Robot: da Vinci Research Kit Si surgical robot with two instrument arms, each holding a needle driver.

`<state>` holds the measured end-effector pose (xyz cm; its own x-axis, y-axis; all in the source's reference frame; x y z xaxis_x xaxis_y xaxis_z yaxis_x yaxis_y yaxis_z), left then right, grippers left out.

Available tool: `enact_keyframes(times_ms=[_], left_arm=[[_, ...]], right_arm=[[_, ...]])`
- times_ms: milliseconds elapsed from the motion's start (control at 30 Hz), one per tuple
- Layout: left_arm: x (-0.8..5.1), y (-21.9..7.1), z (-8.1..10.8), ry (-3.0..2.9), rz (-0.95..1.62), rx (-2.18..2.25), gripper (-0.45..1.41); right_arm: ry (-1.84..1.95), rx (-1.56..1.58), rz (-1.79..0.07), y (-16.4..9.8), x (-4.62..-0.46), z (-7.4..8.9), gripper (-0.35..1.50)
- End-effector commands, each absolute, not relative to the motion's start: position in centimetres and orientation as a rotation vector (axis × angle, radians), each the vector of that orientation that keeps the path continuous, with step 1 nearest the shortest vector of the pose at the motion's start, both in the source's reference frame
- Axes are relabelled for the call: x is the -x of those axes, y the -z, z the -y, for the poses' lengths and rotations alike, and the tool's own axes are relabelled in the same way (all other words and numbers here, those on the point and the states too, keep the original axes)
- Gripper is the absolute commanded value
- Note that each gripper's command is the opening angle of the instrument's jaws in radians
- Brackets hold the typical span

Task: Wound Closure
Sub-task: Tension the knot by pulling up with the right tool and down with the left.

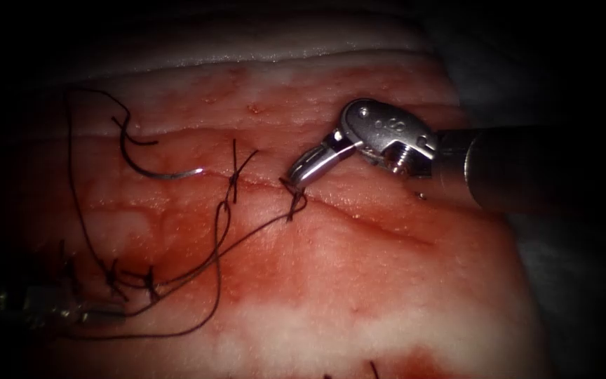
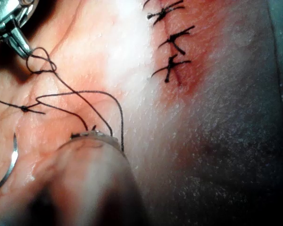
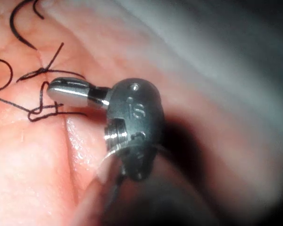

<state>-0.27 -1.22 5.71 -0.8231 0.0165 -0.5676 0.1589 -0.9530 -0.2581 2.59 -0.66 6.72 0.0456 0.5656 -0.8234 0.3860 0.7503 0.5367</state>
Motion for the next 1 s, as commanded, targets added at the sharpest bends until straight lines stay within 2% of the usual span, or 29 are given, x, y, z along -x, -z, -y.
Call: enact_keyframes(times_ms=[33, 733, 1000], left_arm=[[0.32, -5.7, 1.3, 2.877, -0.478, -0.897, -0.45], [0.52, -5.3, 2.2, 2.620, -0.743, -0.839, -0.45], [0.62, -5.2, 2.4, 2.479, -0.817, -0.850, -0.45]], right_arm=[[-0.165, -0.781, -1.568, -6.8, -2.65, 0.6, -0.35], [-0.311, -0.637, -1.487, -7.1, -2.64, 0.4, -0.35], [-0.327, -0.578, -1.386, -7.3, -2.61, 0.4, -0.35]])
